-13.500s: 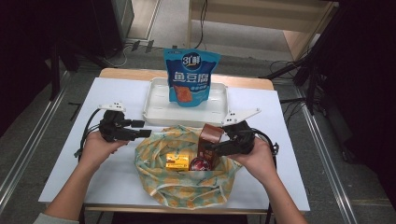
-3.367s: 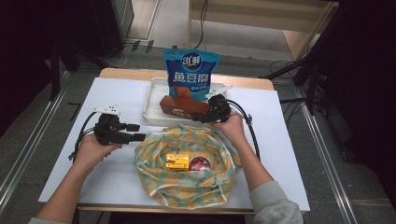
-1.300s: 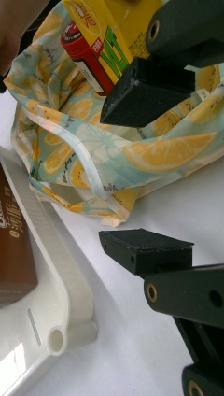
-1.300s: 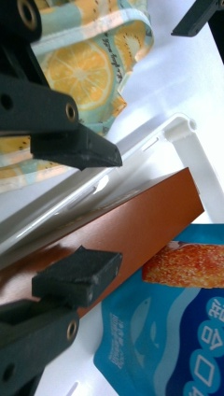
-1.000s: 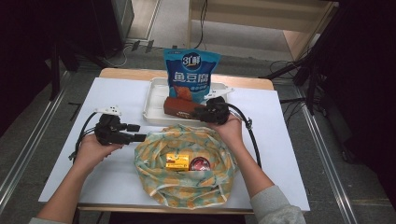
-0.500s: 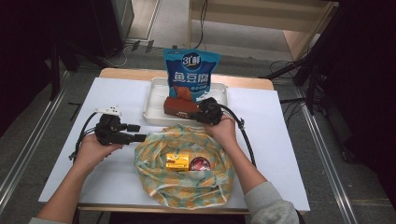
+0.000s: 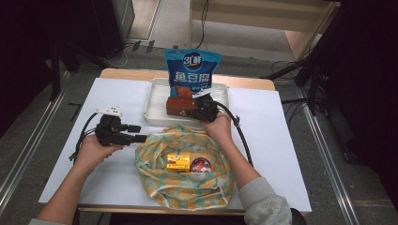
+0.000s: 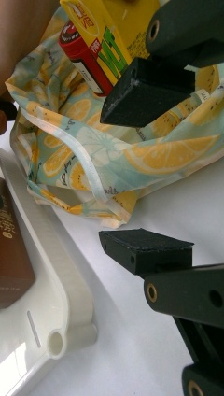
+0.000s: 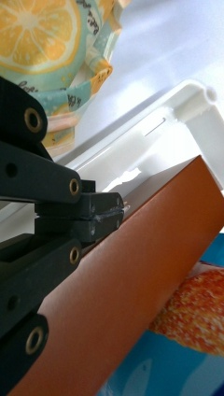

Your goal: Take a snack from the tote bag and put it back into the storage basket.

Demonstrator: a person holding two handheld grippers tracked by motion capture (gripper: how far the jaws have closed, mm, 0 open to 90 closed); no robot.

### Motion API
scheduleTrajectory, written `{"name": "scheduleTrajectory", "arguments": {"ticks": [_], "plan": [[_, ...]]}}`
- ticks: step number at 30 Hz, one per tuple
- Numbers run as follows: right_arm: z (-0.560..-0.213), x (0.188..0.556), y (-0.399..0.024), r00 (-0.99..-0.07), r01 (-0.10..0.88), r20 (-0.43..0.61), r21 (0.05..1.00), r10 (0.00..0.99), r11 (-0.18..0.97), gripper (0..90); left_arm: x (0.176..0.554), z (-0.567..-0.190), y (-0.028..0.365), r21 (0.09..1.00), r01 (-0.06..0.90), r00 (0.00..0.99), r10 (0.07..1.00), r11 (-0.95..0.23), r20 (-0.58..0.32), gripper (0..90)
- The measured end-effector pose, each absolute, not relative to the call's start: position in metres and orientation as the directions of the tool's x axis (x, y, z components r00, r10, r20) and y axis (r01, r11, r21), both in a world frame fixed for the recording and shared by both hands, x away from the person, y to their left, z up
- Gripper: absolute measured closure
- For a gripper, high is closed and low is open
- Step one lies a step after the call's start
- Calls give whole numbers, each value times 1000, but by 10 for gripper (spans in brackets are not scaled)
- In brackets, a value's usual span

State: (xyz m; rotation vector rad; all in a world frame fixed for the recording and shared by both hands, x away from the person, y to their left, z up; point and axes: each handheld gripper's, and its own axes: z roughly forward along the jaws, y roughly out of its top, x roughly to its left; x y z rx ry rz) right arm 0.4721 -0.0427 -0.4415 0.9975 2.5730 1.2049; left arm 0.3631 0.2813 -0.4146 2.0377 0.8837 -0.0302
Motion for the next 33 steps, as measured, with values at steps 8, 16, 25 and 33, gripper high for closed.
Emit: {"name": "scheduleTrajectory", "arguments": {"ticks": [8,16,25,33], "plan": [[-449,479,-43,-755,532,158,715,637,454,900,363,-415,281,718,600,744,575,-351,-341,377],[-450,485,-35,-757,520,133,715,640,467,900,363,-415,281,721,596,747,573,-353,-337,378],[-450,497,-29,-734,545,156,716,661,436,900,363,-415,281,722,594,749,571,-354,-337,377],[-452,506,-26,-722,561,182,719,667,411,900,363,-415,280,720,593,751,570,-361,-333,378]]}}
